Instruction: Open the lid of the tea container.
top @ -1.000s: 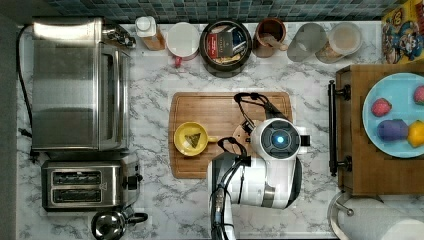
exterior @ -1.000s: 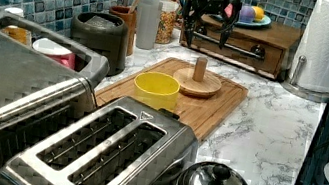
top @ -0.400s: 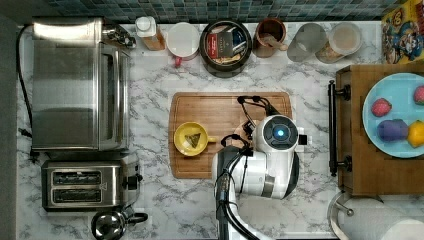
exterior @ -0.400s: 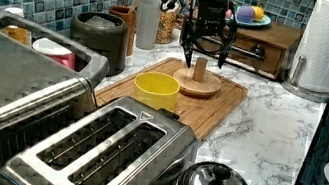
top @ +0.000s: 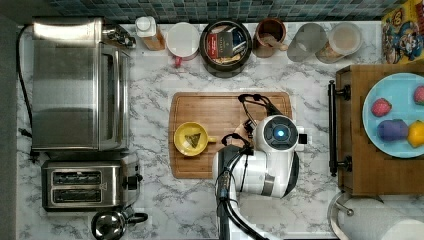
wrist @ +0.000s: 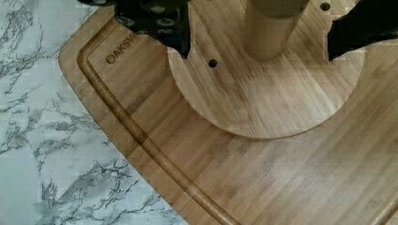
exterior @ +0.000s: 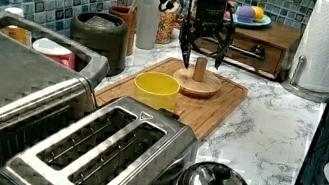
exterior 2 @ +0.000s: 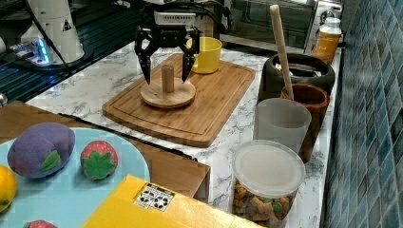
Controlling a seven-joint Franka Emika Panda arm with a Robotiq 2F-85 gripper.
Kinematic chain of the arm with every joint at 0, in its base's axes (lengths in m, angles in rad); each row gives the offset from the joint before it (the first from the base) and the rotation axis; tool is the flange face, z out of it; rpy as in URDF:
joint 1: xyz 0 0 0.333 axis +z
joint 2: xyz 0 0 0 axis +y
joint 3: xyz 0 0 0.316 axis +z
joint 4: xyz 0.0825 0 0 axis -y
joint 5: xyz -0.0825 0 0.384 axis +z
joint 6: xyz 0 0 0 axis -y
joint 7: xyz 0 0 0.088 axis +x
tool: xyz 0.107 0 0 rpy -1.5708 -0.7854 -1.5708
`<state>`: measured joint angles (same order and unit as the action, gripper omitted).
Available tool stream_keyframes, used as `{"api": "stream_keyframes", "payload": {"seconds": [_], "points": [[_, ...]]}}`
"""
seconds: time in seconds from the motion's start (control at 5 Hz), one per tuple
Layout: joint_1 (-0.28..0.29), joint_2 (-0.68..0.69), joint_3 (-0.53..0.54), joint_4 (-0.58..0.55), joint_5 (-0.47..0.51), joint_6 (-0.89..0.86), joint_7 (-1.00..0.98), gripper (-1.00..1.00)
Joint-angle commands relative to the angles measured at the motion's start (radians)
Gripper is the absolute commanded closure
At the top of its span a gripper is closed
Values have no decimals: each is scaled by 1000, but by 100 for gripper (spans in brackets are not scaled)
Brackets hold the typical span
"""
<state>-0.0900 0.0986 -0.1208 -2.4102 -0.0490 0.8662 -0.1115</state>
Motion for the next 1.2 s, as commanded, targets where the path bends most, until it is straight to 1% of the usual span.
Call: {"api": "stream_keyframes", "payload": {"seconds": [0.2,0.6,0.8,1.0,1.2], "points": [[20,77,21,67,19,-41,-4,-100],[4,79,25,71,-2,-9,32,-100],[-5,89,29,83,-25,-12,62,100],[15,98,14,95,-25,-22,70,100],[68,107,-25,104,-25,-38,90,100]]}}
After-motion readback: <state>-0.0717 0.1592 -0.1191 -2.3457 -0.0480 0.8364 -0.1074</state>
